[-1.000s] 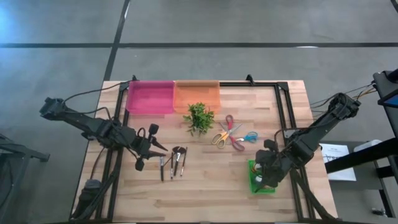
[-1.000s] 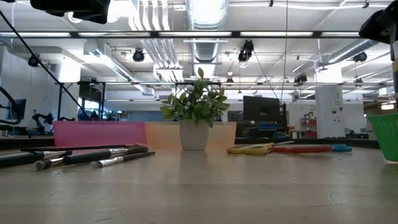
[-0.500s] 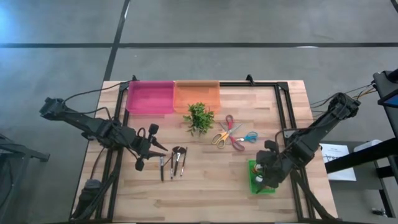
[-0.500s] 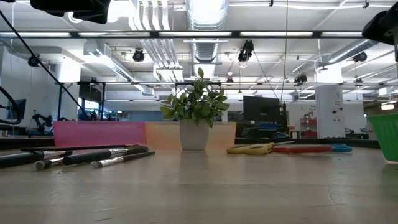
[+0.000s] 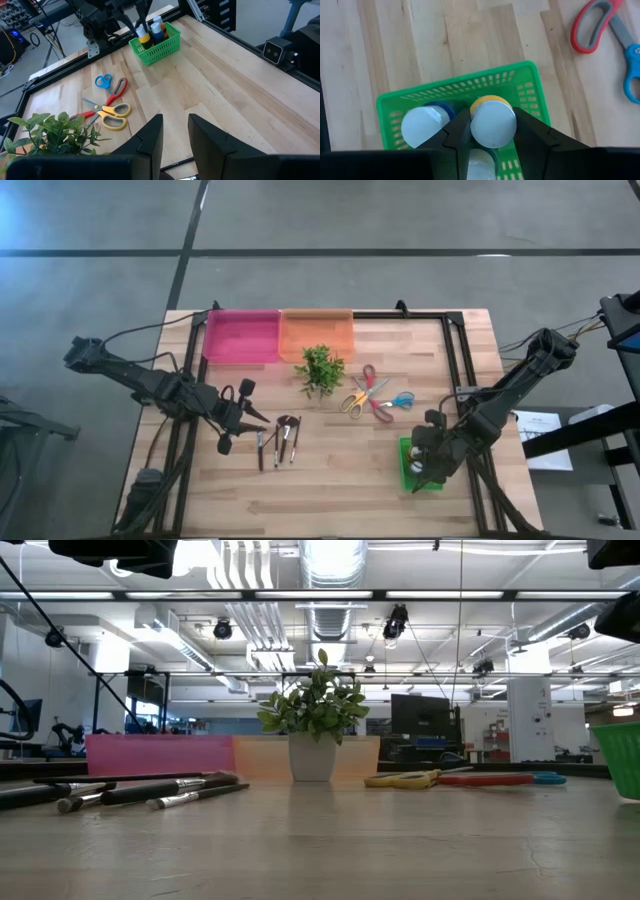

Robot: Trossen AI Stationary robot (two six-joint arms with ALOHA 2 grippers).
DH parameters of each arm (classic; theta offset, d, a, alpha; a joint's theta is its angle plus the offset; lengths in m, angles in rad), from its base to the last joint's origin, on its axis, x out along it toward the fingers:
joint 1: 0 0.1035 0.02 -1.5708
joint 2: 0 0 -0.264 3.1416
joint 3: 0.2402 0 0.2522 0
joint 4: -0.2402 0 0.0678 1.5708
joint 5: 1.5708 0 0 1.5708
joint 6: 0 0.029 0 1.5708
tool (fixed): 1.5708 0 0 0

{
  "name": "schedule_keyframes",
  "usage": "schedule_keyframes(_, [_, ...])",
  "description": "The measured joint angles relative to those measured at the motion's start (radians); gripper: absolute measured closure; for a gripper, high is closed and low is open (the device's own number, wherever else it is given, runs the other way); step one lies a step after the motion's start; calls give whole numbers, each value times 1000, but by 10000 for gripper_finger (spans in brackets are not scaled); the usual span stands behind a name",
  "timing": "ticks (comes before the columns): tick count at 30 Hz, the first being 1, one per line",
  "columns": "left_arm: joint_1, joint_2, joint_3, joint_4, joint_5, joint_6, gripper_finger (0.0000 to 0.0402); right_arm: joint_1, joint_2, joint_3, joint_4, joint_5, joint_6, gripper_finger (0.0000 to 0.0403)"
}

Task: Pick & Place Paint Supplies
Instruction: Put the yellow paint bottle into the green bin

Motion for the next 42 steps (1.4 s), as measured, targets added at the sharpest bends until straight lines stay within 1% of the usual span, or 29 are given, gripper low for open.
schedule_keyframes(25, [0,0,0,0,0,0,302,0,-2,-36,53,-16,-5,291])
schedule_keyframes(27, [0,0,0,0,0,0,302,0,-2,-37,54,-16,-4,275])
schedule_keyframes(31, [0,0,0,0,0,0,302,0,-1,-39,51,-21,-1,213])
schedule_keyframes(34, [0,0,0,0,0,1,302,0,-1,-39,52,-21,-1,180])
schedule_keyframes(38, [0,0,0,0,0,3,302,0,-1,-39,60,-21,-1,158])
schedule_keyframes(42, [0,0,0,-1,0,3,302,0,-1,-38,68,-20,-1,152])
